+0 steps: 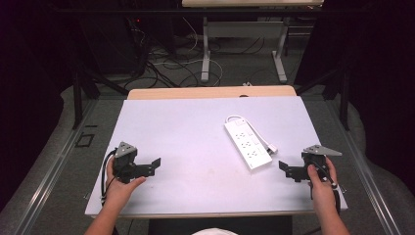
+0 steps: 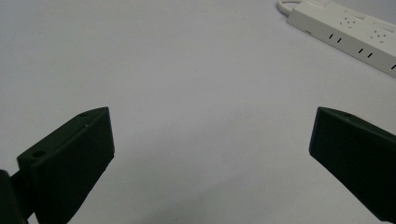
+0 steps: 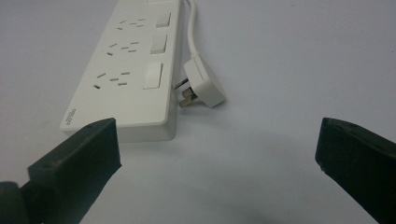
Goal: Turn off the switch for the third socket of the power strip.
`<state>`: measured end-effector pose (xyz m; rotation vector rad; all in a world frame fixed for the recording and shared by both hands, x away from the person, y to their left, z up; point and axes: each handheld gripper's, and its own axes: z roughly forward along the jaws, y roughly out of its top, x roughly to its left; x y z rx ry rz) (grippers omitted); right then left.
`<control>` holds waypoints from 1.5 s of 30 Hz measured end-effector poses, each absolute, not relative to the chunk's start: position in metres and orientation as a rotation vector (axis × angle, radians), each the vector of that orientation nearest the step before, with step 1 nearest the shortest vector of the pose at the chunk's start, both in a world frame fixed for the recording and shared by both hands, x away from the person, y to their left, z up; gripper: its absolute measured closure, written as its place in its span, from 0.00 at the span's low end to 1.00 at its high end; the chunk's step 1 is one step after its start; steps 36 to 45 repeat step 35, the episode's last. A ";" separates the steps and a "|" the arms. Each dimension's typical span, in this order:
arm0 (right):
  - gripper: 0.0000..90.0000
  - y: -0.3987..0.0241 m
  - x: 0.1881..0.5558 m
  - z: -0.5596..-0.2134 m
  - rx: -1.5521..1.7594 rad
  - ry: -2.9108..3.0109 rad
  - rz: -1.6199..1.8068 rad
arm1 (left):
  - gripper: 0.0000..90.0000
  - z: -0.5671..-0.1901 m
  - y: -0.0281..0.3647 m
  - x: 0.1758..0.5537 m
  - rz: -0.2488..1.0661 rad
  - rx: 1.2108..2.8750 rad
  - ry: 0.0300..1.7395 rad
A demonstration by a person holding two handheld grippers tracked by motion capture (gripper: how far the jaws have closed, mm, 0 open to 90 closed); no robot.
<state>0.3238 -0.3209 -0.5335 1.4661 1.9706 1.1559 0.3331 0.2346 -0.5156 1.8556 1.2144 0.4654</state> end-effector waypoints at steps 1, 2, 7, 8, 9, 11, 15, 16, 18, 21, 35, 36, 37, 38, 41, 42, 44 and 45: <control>0.00 -0.321 0.324 -0.534 1.463 1.962 1.150 | 0.00 -0.516 0.234 0.333 0.466 1.854 1.212; 0.00 -0.321 0.324 -0.535 1.468 1.960 1.150 | 0.00 -0.516 0.234 0.333 0.468 1.855 1.210; 0.00 -0.322 0.324 -0.536 1.479 1.972 1.147 | 0.00 -0.515 0.234 0.333 0.464 1.869 1.208; 0.00 -0.323 0.324 -0.536 1.474 1.976 1.143 | 0.00 -0.515 0.234 0.333 0.464 1.870 1.207; 0.00 -0.322 0.324 -0.536 1.477 1.970 1.140 | 0.00 -0.516 0.234 0.333 0.464 1.868 1.208; 0.00 -0.323 0.325 -0.537 1.476 1.976 1.140 | 0.00 -0.516 0.234 0.333 0.463 1.872 1.208; 0.00 -0.324 0.326 -0.538 1.483 1.976 1.139 | 0.00 -0.516 0.234 0.333 0.460 1.871 1.211; 0.00 -0.324 0.326 -0.538 1.486 1.978 1.135 | 0.00 -0.516 0.234 0.333 0.461 1.873 1.209; 0.00 -0.324 0.326 -0.539 1.488 1.973 1.133 | 0.00 -0.516 0.234 0.333 0.460 1.873 1.207; 0.00 -0.323 0.327 -0.539 1.501 1.959 1.136 | 0.00 -0.516 0.234 0.333 0.460 1.874 1.207; 0.00 -0.326 0.327 -0.540 1.522 1.973 1.136 | 0.00 -0.516 0.234 0.333 0.460 1.874 1.208; 0.00 -0.326 0.327 -0.540 1.522 1.973 1.136 | 0.00 -0.516 0.234 0.333 0.460 1.874 1.208; 0.00 -0.326 0.327 -0.540 1.522 1.973 1.136 | 0.00 -0.516 0.234 0.333 0.460 1.874 1.208; 0.00 -0.326 0.327 -0.540 1.522 1.973 1.136 | 0.00 -0.516 0.234 0.333 0.460 1.874 1.208; 0.00 -0.326 0.327 -0.540 1.522 1.973 1.136 | 0.00 -0.516 0.234 0.333 0.460 1.874 1.208; 0.00 -0.326 0.327 -0.540 1.522 1.973 1.136 | 0.00 -0.516 0.234 0.333 0.460 1.874 1.208; 0.00 -0.326 0.327 -0.540 1.522 1.973 1.136 | 0.00 -0.516 0.234 0.333 0.460 1.874 1.208; 0.00 -0.326 0.327 -0.540 1.522 1.973 1.136 | 0.00 -0.516 0.234 0.333 0.460 1.874 1.208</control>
